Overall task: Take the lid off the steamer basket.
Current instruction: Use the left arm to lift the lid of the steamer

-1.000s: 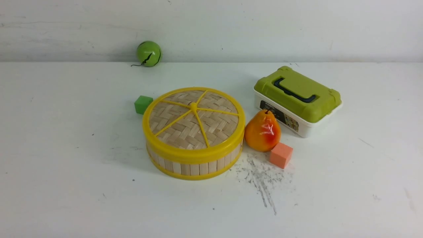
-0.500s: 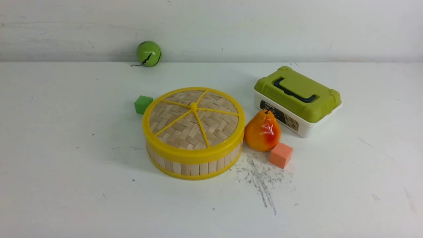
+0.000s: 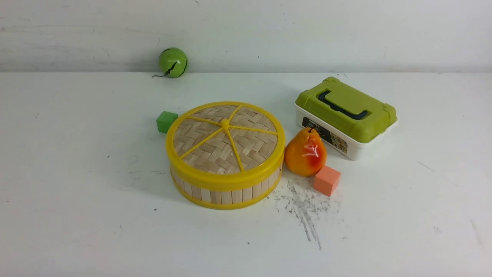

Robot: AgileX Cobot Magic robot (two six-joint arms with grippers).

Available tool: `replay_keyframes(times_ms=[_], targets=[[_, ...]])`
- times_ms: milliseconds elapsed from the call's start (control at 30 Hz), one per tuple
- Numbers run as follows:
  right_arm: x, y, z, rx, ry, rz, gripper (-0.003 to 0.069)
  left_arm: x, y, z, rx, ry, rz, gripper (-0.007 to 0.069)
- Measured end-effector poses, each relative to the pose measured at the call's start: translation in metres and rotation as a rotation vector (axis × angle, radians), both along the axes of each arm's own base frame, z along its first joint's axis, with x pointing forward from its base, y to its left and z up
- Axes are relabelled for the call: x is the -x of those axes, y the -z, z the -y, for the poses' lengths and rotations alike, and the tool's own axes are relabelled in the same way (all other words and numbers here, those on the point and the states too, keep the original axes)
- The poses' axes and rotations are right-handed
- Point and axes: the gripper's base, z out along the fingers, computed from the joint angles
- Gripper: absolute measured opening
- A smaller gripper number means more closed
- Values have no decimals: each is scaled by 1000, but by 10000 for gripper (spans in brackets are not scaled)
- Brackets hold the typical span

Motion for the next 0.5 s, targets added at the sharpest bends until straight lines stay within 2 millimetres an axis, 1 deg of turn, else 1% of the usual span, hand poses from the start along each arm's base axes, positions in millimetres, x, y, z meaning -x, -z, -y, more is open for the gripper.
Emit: replay_keyframes(times_ms=[67, 200, 233, 300, 367, 500], targets=[[0, 0, 0, 0, 0, 0, 240, -1, -3, 0, 5, -4, 36, 41], [0, 0, 0, 0, 0, 0, 240, -3, -20, -2, 29, -26, 224, 50], [0, 0, 0, 0, 0, 0, 240, -3, -20, -2, 29, -26, 224, 50], [0, 0, 0, 0, 0, 0, 240, -3, -33, -4, 47, -43, 365, 52], [0, 0, 0, 0, 0, 0, 240, -2, -42, -5, 59, -54, 457, 54], [0, 0, 0, 0, 0, 0, 240, 1, -53, -6, 103, -68, 585, 54]])
